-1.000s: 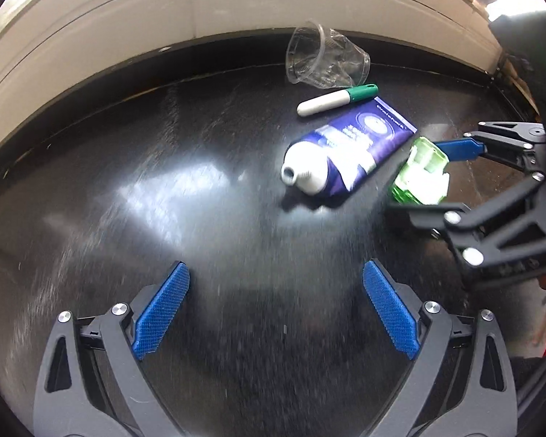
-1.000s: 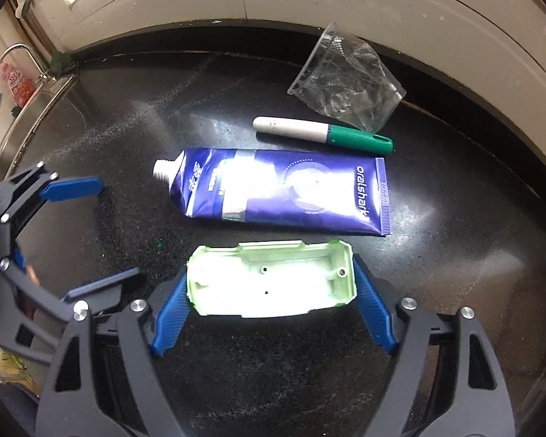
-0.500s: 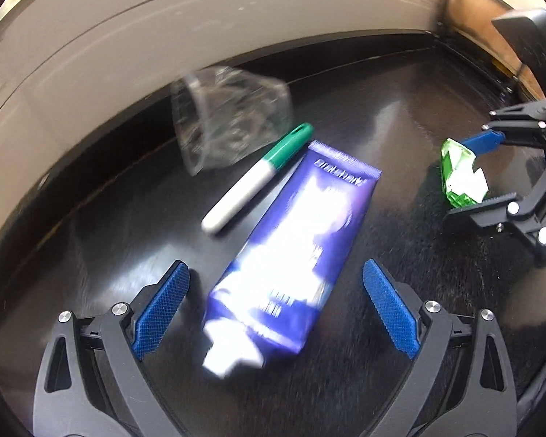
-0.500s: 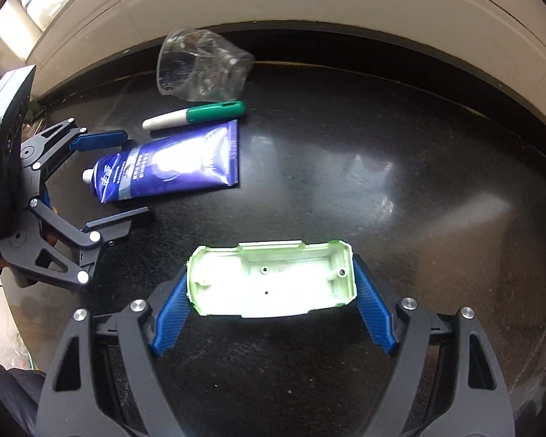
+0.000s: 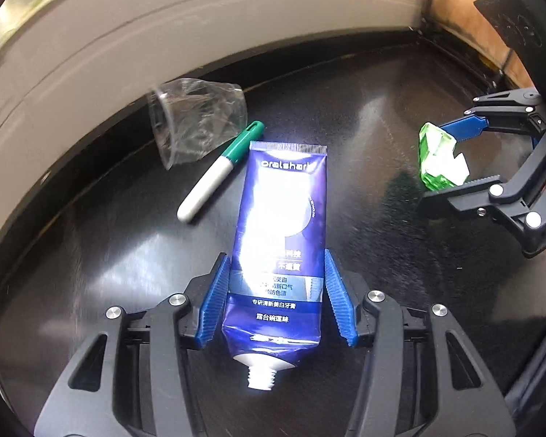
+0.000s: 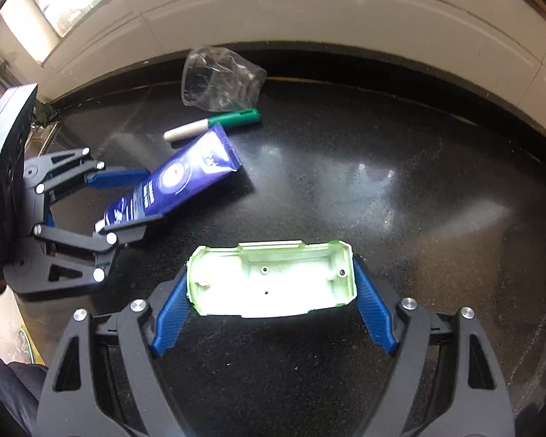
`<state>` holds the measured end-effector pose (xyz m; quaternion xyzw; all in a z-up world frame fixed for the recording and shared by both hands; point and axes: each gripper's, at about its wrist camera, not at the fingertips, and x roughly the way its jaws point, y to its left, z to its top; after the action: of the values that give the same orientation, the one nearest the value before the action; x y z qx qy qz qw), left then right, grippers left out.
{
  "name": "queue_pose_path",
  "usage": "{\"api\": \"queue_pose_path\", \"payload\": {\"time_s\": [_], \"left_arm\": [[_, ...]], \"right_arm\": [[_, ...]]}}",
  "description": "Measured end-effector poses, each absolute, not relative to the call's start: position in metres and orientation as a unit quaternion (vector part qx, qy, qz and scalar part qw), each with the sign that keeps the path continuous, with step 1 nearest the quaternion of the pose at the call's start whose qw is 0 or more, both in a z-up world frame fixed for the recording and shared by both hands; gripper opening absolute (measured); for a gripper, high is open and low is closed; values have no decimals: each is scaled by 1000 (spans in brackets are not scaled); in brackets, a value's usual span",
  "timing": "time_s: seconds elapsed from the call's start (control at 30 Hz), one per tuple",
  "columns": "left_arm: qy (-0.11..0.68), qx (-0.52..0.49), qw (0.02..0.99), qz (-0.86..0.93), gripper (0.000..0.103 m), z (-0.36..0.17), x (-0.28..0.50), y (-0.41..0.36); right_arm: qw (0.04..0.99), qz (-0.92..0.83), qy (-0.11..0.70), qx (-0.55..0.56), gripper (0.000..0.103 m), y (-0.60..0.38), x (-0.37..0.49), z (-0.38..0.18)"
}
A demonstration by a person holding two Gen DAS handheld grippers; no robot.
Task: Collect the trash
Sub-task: 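Grasp the blue toothpaste tube with the left tool while the right tool grasps the green plastic tray, then lift toothpaste tube and green tray and swing both tools toward the bin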
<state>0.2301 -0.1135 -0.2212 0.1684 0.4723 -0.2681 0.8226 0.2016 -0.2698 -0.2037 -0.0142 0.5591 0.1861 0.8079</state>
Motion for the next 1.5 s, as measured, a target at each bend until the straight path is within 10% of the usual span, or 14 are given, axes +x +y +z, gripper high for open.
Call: {"api": "queue_pose_path", "payload": {"time_s": [0.93,1.5], "left_arm": [[437,51,892,-106,51,-148,71,-25],[429,-91,872,217,51,-141,-164,171]], "right_arm": [[826,276,480,-103,79,-184,101,-136],[683,560,412,-224,79,94,-44,-116]]}}
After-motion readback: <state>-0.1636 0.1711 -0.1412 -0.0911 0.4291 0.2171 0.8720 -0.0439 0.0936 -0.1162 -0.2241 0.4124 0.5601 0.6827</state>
